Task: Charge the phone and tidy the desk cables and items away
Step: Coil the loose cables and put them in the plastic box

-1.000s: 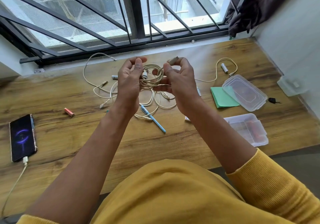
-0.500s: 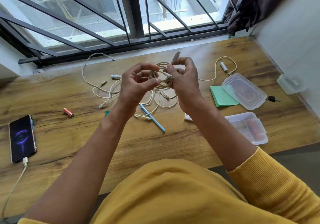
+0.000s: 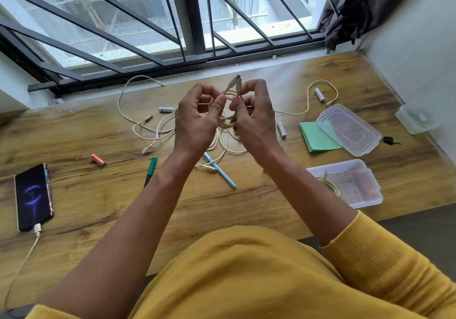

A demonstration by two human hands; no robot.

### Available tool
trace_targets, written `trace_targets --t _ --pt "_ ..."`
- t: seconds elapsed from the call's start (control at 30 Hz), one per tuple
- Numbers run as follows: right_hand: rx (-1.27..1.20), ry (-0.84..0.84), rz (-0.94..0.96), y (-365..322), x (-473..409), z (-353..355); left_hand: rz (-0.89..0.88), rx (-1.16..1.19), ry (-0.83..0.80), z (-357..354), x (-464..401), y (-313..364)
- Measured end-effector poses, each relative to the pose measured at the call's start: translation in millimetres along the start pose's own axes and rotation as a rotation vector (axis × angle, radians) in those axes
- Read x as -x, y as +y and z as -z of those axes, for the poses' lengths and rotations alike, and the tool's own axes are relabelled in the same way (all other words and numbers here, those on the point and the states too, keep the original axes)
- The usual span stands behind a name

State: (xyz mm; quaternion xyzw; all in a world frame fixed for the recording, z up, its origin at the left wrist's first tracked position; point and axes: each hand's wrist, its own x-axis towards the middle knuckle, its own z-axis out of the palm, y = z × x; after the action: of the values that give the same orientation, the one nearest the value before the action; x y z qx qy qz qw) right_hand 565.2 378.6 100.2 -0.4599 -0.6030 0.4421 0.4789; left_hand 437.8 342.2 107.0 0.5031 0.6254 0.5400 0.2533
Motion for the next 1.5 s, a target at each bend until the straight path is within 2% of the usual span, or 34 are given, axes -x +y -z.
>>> trace_targets --t 0.17,0.4,0.57,0.93,1.17,1.3,1.5 --pt "0.047 -0.018 0.057 4 3 -3 -0.056 -0.026 0.08 -6 2 -1" --pt "-0.017 -0.098 0.065 -1 4 0 -0.147 -0.053 0.184 -6 5 4" --pt "-0.039 -0.059 0.052 -3 2 -1 -0.188 -0.067 0.193 -2 2 3" --pt "-0.017 -0.082 0.071 -6 1 5 -0.146 0.106 0.126 -4 0 7" --pt "-0.032 -0.052 0.108 -5 5 0 0.06 0.253 0.207 -4 -2 3" --pt "-0.017 -0.032 0.088 -3 4 0 0.165 0.213 0.247 -1 -3 -1" --pt "-0.028 -0.031 0.106 -1 2 3 0.087 -0.06 0.125 4 0 -2"
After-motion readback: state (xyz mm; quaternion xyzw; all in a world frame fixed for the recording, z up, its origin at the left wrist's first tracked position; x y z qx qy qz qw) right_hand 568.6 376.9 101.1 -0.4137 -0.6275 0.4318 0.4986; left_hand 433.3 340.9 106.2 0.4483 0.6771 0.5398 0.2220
